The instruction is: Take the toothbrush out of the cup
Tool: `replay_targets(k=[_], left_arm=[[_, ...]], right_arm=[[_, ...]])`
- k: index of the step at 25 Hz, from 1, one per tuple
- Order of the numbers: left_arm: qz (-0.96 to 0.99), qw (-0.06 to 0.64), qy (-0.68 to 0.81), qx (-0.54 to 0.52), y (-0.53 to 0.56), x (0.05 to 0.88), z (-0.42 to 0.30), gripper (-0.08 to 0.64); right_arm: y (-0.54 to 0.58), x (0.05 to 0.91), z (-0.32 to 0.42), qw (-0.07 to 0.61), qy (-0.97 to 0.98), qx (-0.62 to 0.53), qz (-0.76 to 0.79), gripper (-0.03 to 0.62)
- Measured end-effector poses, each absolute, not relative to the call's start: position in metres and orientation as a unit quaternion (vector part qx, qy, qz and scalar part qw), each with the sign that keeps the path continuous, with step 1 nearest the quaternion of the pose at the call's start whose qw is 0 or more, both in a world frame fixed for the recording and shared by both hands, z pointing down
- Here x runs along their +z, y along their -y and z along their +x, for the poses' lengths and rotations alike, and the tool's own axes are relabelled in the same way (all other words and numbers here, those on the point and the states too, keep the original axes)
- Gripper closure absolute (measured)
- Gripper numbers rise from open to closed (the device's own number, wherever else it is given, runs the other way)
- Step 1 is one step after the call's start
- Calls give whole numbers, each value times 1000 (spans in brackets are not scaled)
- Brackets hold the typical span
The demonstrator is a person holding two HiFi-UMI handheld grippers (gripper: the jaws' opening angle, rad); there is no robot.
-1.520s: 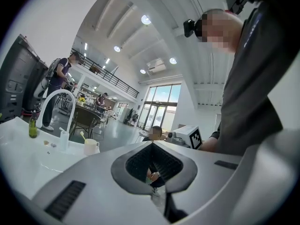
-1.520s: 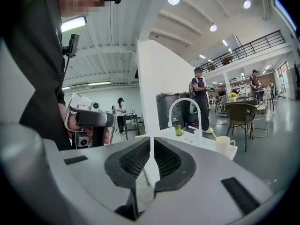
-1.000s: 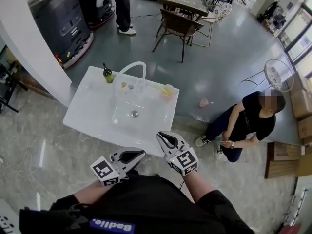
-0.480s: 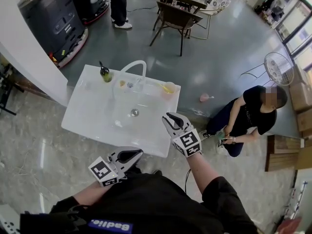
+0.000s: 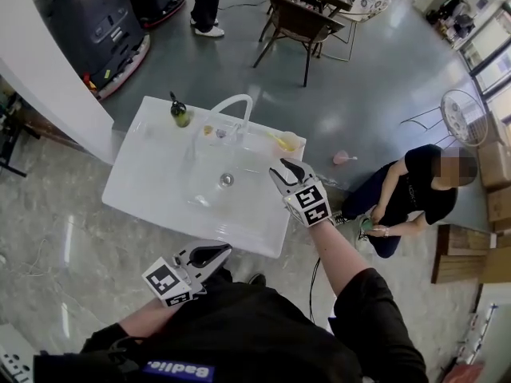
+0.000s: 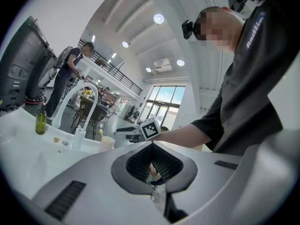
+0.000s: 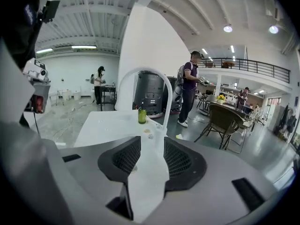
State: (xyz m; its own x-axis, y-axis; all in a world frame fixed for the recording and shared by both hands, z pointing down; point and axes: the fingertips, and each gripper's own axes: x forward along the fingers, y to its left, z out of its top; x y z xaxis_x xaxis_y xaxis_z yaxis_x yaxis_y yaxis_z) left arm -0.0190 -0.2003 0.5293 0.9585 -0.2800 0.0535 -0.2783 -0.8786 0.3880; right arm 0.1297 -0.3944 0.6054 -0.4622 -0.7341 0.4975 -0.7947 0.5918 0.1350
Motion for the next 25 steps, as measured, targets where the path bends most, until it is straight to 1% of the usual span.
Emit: replay_targets(k=[5, 13, 25], left_arm=[[966, 209, 152, -1, 205, 535, -28, 552], [960, 227, 165, 5, 209, 548, -43, 554], [951, 245, 189, 8, 213, 561, -62, 554]], right_arm=[[425, 624, 130, 304, 840, 42, 447, 425], [478, 667, 155, 384, 791, 38, 476, 423], [507, 700, 164, 425, 757, 46, 495, 428]])
